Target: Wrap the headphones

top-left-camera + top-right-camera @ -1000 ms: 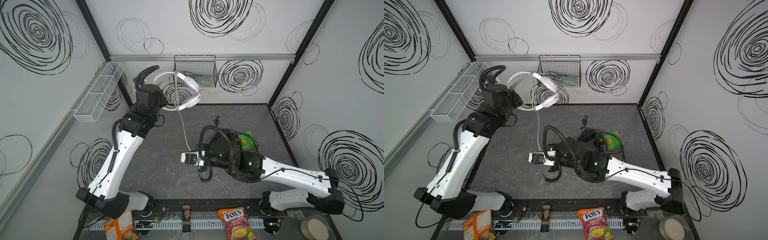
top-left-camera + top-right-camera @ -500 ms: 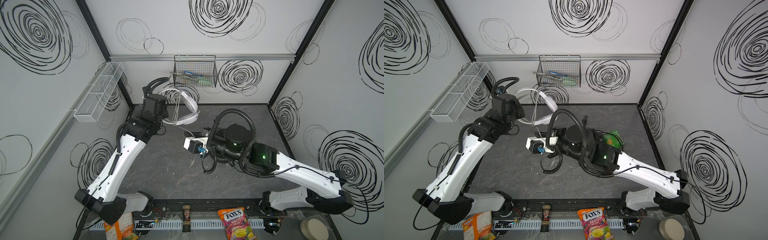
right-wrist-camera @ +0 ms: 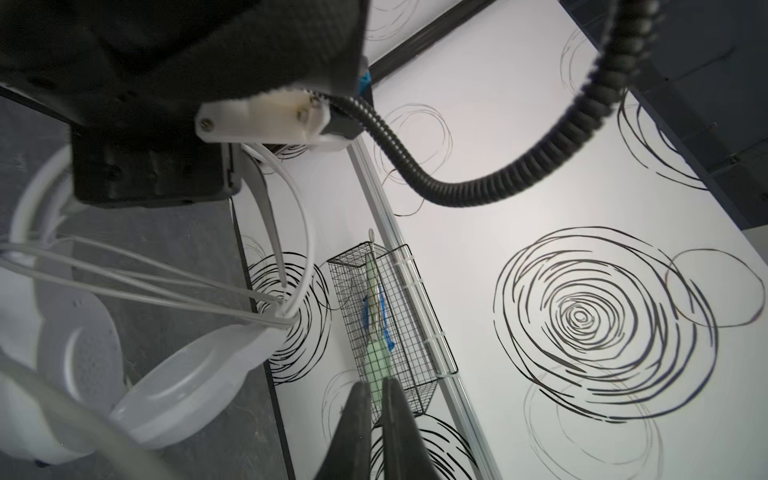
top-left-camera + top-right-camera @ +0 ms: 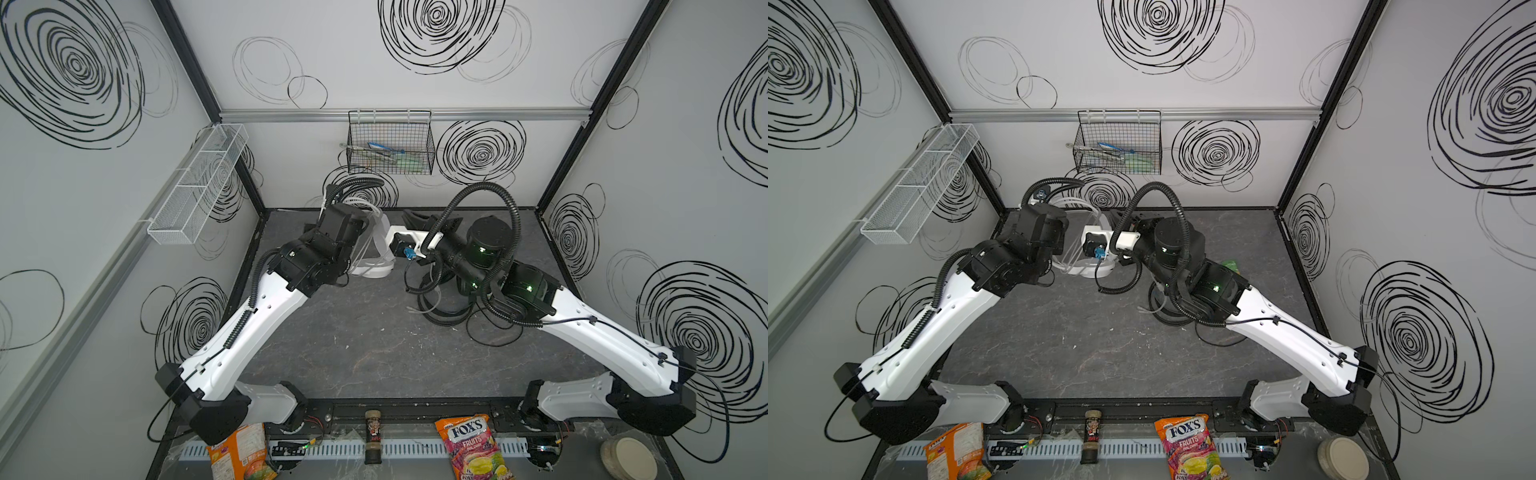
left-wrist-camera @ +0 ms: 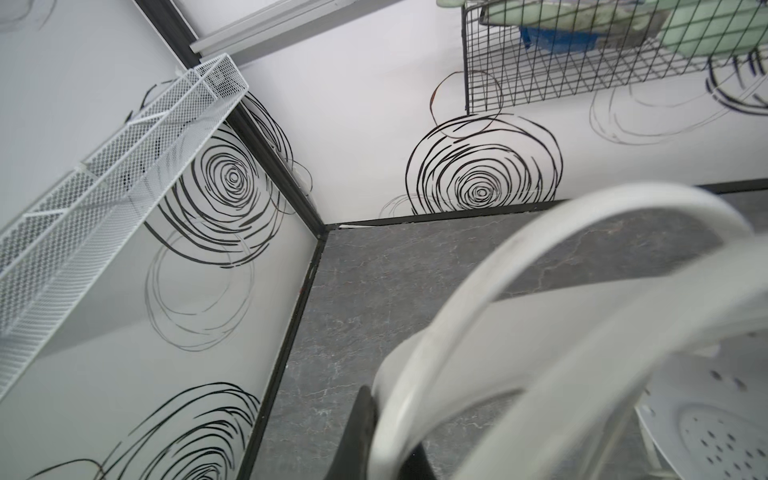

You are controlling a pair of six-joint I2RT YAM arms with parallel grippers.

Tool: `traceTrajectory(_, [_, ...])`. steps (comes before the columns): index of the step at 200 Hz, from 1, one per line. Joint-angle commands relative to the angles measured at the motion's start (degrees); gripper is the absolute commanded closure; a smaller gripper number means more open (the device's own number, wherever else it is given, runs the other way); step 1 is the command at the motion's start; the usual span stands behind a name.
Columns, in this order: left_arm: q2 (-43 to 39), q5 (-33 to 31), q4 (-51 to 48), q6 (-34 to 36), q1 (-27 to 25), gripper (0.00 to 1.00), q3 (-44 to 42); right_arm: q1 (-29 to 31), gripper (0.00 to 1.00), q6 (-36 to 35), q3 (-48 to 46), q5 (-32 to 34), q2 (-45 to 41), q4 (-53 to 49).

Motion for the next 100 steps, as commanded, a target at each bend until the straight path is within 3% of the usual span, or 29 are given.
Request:
traceTrajectory(1, [0.0,-2.5,3.2,4.7,-0.9,1.00,0.8,-2.2,0.87,-3.0,0.2,1.5,-2.3,4.7])
traceTrajectory(40, [1.0,7.8,0.5,4.5,-2.1,1.00,2.1,-5.0,0.88,-2.3,1.3,0.1,-1.2,6.3])
traceTrajectory(66, [0.2,18.1,-0.5,2.6,-3.0,1.00,1.6,-6.1,0.89,0.1,3.4,-0.9,0.6,6.9])
traceTrajectory(100, [-0.8,25.7,-1.4,-0.7,-6.4,1.00,-0.5,-6.4,0.90,1.3,5.6,0.1,2.2,7.7])
